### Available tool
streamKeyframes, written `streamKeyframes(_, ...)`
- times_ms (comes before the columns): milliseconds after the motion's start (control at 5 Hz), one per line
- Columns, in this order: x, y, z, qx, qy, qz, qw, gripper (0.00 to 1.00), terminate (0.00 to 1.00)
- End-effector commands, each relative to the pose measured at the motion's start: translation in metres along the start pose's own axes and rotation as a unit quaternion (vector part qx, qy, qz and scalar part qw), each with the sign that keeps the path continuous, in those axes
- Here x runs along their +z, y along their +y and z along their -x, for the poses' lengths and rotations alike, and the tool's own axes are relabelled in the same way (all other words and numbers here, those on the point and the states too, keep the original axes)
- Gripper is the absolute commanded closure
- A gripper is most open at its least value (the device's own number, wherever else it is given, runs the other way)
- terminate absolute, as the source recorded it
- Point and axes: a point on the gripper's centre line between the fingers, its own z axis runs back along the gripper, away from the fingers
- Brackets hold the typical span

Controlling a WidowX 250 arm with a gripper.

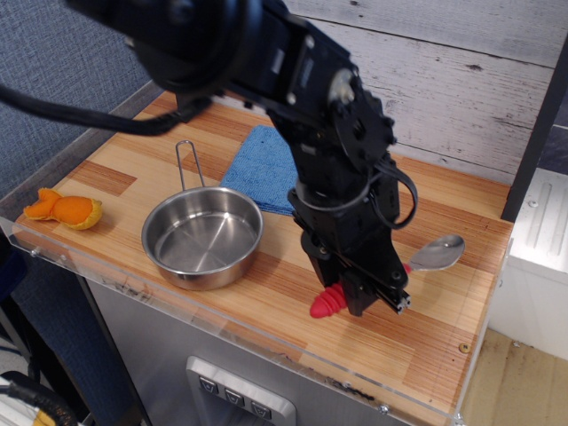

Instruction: Pick the spoon from corner and put it on the table.

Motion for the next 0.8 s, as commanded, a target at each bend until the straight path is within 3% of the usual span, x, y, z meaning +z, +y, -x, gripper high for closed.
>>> streamKeyframes(0, -0.014, 0.029, -0.020, 0.015, -0.025, -0.010, 0.9995, 1.00, 0.00)
streamKeyframes(400, -0.028, 0.033, -0.017, 0.009, -0.011, -0.019, 0.9997, 1.00, 0.00)
streamKeyframes(600, -0.026, 0.036, -0.013, 0.015, -0.005, -0.028, 0.9995, 0.00, 0.00)
